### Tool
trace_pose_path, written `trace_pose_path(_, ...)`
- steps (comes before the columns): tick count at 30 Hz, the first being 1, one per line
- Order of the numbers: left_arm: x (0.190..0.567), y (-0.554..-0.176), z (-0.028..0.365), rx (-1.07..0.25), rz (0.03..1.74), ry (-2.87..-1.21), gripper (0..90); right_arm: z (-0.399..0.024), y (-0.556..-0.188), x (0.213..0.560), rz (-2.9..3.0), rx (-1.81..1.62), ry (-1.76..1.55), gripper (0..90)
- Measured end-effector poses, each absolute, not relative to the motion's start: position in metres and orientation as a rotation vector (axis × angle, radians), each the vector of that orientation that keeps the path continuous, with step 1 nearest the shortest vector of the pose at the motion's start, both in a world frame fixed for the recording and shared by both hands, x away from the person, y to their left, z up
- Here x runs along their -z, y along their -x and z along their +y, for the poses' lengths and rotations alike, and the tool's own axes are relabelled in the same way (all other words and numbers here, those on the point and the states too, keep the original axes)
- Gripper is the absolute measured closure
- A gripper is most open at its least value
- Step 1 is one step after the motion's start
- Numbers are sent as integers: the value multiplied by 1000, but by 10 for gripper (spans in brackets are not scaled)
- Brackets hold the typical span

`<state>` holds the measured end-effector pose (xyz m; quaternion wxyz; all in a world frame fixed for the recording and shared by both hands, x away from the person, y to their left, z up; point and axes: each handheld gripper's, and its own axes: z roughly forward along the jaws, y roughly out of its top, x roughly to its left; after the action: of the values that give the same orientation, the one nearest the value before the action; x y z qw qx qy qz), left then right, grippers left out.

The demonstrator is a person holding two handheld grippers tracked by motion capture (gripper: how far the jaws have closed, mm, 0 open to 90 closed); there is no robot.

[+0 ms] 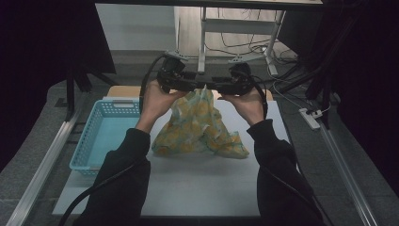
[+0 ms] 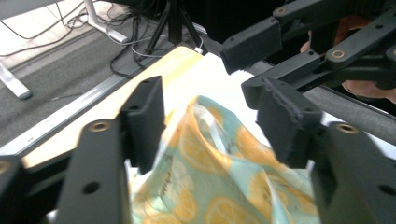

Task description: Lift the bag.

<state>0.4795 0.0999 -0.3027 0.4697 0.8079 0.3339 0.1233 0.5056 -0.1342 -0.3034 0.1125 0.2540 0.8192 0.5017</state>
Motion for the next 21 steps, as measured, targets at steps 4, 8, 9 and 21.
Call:
trace_pose_path(4,306,-477,105,-294,839,-1978,278,-137,-505,309,2409,-1485,-768,523)
trace_pose_path(8,309,-472,110,-298,859,-1981,159,-138,-501,313,2406,-1487,-764,444)
trace_pose_path(9,310,-471,111,-298,858,-1982,151,-139,-500,314,2406,-1483,-764,417)
trace_pose_path(21,324,-450,133,-339,863,-1990,19,-147,-490,327,2405,-1481,-786,237)
